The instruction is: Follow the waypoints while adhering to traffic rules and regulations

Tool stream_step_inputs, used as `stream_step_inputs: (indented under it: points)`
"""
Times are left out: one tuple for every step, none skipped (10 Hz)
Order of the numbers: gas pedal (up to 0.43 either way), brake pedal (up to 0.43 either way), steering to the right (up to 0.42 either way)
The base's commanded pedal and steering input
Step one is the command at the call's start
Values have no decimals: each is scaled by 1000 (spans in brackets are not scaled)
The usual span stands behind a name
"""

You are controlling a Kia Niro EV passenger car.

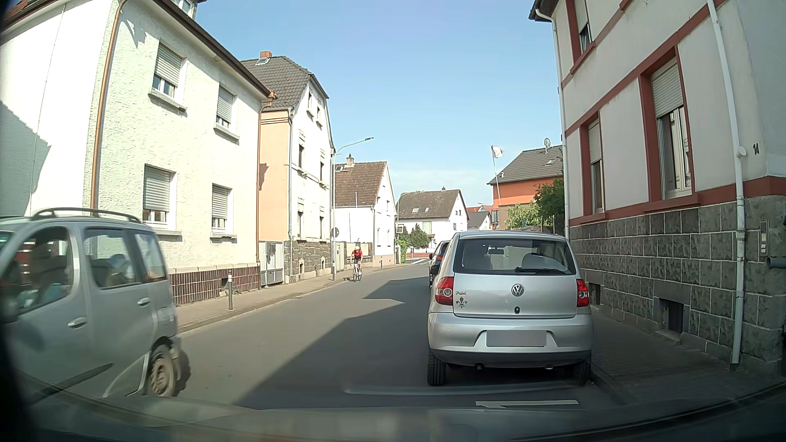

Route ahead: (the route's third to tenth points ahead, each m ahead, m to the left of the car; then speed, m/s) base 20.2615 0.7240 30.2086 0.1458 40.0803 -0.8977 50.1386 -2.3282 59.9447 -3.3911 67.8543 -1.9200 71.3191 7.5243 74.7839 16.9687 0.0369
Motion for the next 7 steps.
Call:
stream_step_inputs:
  points:
    - [0, 152, -776]
    - [0, 140, -807]
    - [0, 140, -820]
    - [0, 152, -824]
    - [0, 159, -821]
    - [0, 165, -820]
    - [0, 183, -819]
